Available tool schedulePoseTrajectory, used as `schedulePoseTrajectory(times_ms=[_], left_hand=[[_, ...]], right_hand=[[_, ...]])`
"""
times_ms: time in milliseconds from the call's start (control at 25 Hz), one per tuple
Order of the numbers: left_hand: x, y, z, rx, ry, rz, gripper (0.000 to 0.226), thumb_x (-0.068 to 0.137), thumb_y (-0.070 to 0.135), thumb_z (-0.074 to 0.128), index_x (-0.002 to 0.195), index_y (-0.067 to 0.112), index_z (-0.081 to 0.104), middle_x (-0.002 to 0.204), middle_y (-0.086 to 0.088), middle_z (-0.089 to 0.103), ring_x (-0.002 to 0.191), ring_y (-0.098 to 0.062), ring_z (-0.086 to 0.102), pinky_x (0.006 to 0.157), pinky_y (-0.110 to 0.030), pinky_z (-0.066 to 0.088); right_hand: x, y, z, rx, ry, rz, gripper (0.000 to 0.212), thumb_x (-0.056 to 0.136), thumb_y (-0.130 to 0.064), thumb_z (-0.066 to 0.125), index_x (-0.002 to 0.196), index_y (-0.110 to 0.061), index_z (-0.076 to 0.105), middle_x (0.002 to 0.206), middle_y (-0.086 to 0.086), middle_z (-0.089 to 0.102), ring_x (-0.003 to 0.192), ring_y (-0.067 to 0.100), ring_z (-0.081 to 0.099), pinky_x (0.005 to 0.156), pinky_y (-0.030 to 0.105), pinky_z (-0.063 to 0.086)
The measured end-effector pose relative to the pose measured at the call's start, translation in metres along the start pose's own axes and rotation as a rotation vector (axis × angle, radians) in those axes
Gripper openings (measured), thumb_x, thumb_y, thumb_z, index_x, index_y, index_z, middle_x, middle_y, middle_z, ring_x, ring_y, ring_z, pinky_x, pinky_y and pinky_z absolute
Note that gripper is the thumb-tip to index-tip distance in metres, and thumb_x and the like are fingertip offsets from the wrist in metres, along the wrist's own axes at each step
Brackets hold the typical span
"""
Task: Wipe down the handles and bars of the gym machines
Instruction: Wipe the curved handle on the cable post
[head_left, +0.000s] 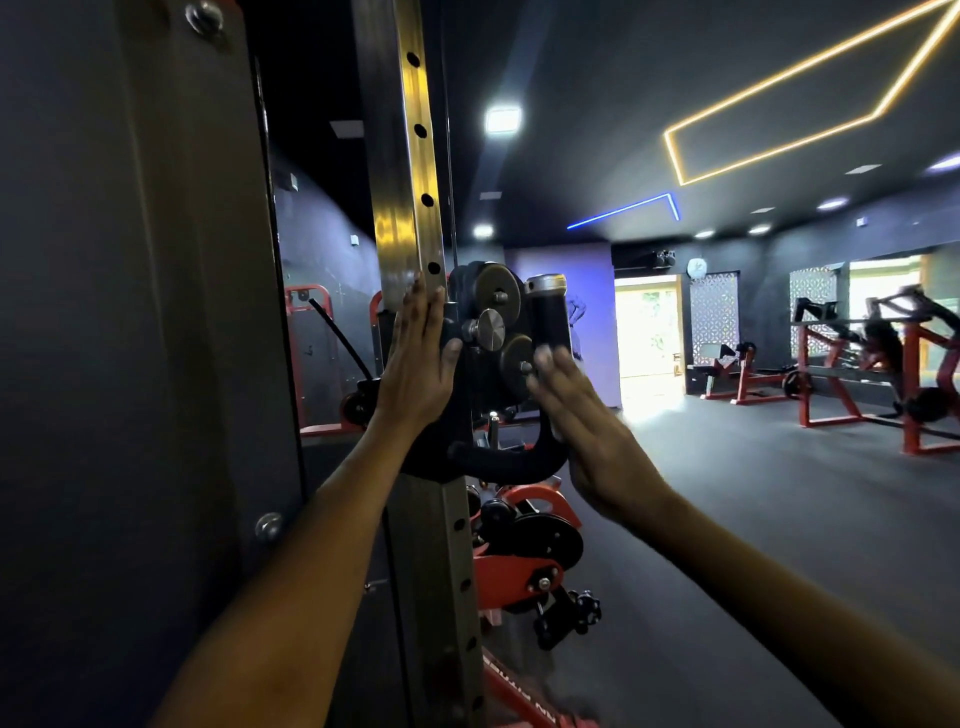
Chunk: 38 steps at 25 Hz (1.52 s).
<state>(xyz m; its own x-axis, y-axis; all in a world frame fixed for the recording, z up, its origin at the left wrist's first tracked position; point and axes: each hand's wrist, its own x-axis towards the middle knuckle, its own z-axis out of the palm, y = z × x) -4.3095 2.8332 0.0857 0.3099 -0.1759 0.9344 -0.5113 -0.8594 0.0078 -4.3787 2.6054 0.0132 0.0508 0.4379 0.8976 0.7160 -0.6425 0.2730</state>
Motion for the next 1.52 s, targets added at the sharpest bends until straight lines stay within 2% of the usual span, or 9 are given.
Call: schedulePoseTrajectory(times_ms=[200, 360, 680, 800, 960, 1120, 1240, 1360, 1520], left_hand=[[-0.003, 0.004, 0.003, -0.066, -0.007, -0.068, 0.069, 0.099, 0.039, 0.029, 0.153, 0.009, 0.000, 0.161, -0.013, -0.009, 0.148, -0.022, -0.010, 0.119, -0.046, 0.007], [-0.013, 0.004, 0.007, -0.125, 0.000, -0.078, 0.069, 0.099, 0.024, 0.037, 0.153, 0.006, -0.003, 0.161, -0.011, -0.013, 0.148, -0.020, -0.010, 0.120, -0.039, 0.001], [-0.034, 0.005, 0.009, -0.137, -0.011, -0.076, 0.068, 0.099, 0.011, 0.039, 0.152, 0.003, -0.002, 0.159, -0.010, -0.013, 0.147, -0.019, -0.010, 0.120, -0.031, -0.004], [-0.035, 0.008, 0.008, -0.149, -0.025, -0.086, 0.068, 0.098, 0.010, 0.039, 0.152, 0.004, -0.002, 0.160, -0.014, -0.011, 0.147, -0.019, -0.011, 0.121, -0.036, -0.001], [-0.034, 0.004, 0.011, -0.164, 0.001, -0.070, 0.069, 0.098, 0.007, 0.040, 0.152, 0.003, -0.003, 0.160, -0.011, -0.013, 0.147, -0.018, -0.012, 0.120, -0.035, -0.003], [-0.035, 0.004, 0.011, -0.170, -0.023, -0.082, 0.067, 0.098, 0.012, 0.037, 0.152, 0.004, -0.003, 0.160, -0.010, -0.013, 0.147, -0.019, -0.012, 0.120, -0.033, -0.005], [-0.034, 0.007, 0.009, -0.171, -0.033, -0.096, 0.066, 0.098, 0.014, 0.035, 0.151, 0.001, -0.001, 0.160, -0.017, -0.009, 0.146, -0.019, -0.012, 0.120, -0.033, -0.005], [-0.036, 0.006, 0.009, -0.167, -0.044, -0.098, 0.066, 0.098, 0.015, 0.034, 0.151, 0.001, -0.002, 0.160, -0.017, -0.010, 0.145, -0.015, -0.015, 0.119, -0.028, -0.008], [-0.036, 0.003, 0.012, -0.162, -0.019, -0.089, 0.065, 0.099, 0.017, 0.034, 0.151, 0.000, -0.001, 0.160, -0.017, -0.010, 0.145, -0.013, -0.014, 0.118, -0.021, -0.009]], right_hand=[[-0.007, 0.004, -0.026, -0.056, -0.077, -0.162, 0.045, 0.096, 0.001, 0.024, 0.139, 0.000, 0.037, 0.146, 0.020, 0.036, 0.140, 0.029, 0.029, 0.112, 0.046, 0.029], [0.060, 0.017, -0.035, -0.137, -0.012, -0.105, 0.049, 0.090, 0.001, 0.031, 0.138, 0.000, 0.041, 0.148, 0.015, 0.035, 0.141, 0.027, 0.022, 0.117, 0.036, 0.013], [-0.055, -0.030, 0.053, -0.369, -0.054, -0.095, 0.060, 0.083, -0.003, 0.029, 0.143, -0.004, 0.022, 0.146, 0.018, 0.036, 0.145, 0.027, -0.001, 0.116, 0.042, 0.011], [-0.061, -0.036, 0.042, -0.199, -0.168, -0.200, 0.054, 0.087, -0.004, 0.032, 0.141, -0.006, 0.034, 0.144, 0.019, 0.040, 0.144, 0.026, 0.014, 0.115, 0.042, 0.023], [0.003, -0.032, 0.002, 0.201, 0.362, 0.324, 0.064, 0.077, 0.020, 0.030, 0.138, 0.002, 0.037, 0.146, 0.017, 0.033, 0.139, 0.023, 0.028, 0.117, 0.030, 0.021], [0.026, -0.046, 0.022, 0.443, 0.542, 0.678, 0.063, 0.078, 0.020, 0.030, 0.139, 0.004, 0.036, 0.144, 0.013, 0.039, 0.136, 0.009, 0.032, 0.115, 0.022, 0.023], [-0.033, -0.077, 0.040, 0.652, 0.488, 0.910, 0.057, 0.085, 0.021, 0.032, 0.137, -0.002, 0.042, 0.139, 0.010, 0.047, 0.125, -0.002, 0.044, 0.105, 0.019, 0.038], [-0.034, -0.060, 0.025, 0.801, 0.435, 1.130, 0.037, 0.096, 0.003, 0.039, 0.126, -0.013, 0.055, 0.118, 0.012, 0.062, 0.084, 0.008, 0.060, 0.078, 0.028, 0.054], [0.068, 0.006, -0.030, 1.077, 0.368, 0.915, 0.023, 0.094, -0.005, 0.044, 0.095, -0.012, 0.066, 0.077, 0.001, 0.062, 0.065, 0.007, 0.055, 0.063, 0.019, 0.046]])
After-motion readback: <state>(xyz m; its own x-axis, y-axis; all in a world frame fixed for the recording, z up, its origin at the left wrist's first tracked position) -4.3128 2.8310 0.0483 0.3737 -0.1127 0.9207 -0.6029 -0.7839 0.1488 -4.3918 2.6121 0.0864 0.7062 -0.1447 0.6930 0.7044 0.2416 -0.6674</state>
